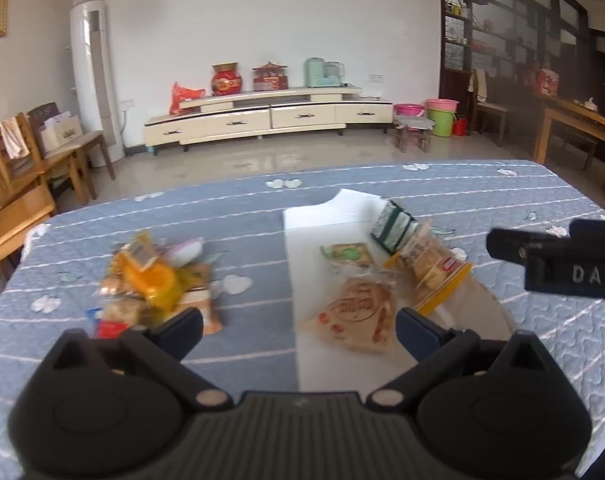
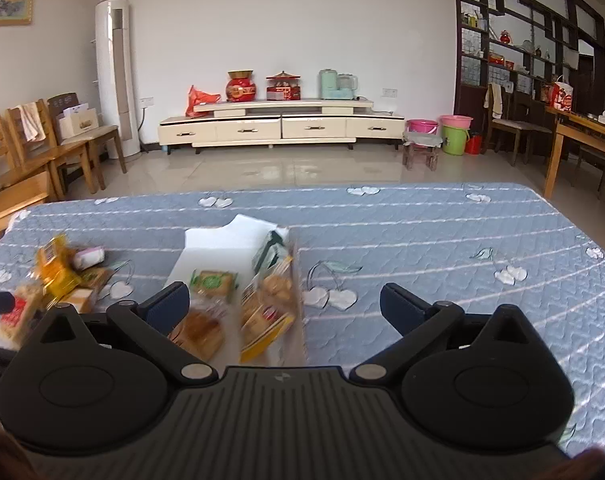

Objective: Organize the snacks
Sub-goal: 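Lower and release the red-print bag with the left gripper while the right gripper releases its bag on the tray, then move both grippers back from the tray toward the snack pile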

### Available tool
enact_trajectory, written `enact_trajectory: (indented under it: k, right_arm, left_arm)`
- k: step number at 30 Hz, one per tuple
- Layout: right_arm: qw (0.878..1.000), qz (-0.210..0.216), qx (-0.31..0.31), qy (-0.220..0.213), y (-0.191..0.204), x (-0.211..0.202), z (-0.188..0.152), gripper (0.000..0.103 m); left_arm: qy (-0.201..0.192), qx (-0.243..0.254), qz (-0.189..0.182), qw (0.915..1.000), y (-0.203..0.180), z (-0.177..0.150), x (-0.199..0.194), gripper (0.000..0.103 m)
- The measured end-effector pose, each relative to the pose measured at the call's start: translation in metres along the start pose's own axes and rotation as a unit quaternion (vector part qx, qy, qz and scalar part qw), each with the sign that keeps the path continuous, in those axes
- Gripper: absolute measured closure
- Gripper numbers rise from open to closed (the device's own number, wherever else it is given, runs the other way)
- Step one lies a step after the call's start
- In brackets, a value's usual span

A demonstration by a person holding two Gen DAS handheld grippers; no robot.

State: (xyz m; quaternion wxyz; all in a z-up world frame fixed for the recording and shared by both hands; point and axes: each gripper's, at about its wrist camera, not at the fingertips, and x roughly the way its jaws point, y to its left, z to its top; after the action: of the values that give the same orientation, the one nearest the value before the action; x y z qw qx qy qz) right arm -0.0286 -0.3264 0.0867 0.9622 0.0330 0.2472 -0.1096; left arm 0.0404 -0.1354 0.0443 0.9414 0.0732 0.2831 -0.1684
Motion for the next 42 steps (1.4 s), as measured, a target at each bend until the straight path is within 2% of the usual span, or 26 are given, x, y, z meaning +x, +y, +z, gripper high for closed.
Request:
enact_trajectory:
  k: [16,42]
  right_arm:
    - [0.999,0.045,-0.024,0.016,0.03,-0.012,-0.016,0.0]
    - [0.99,0.104,-0.086,0.042,0.081,-0.003,-0.036,0.0]
  left_arm:
    - [-0.001,-0.041,0.044,0.9982,0.048,-0.018,-0.024,0.001]
    - [0.003,-0.086,0.057,0.9947,0.1,-0.05,-0.038,0.001]
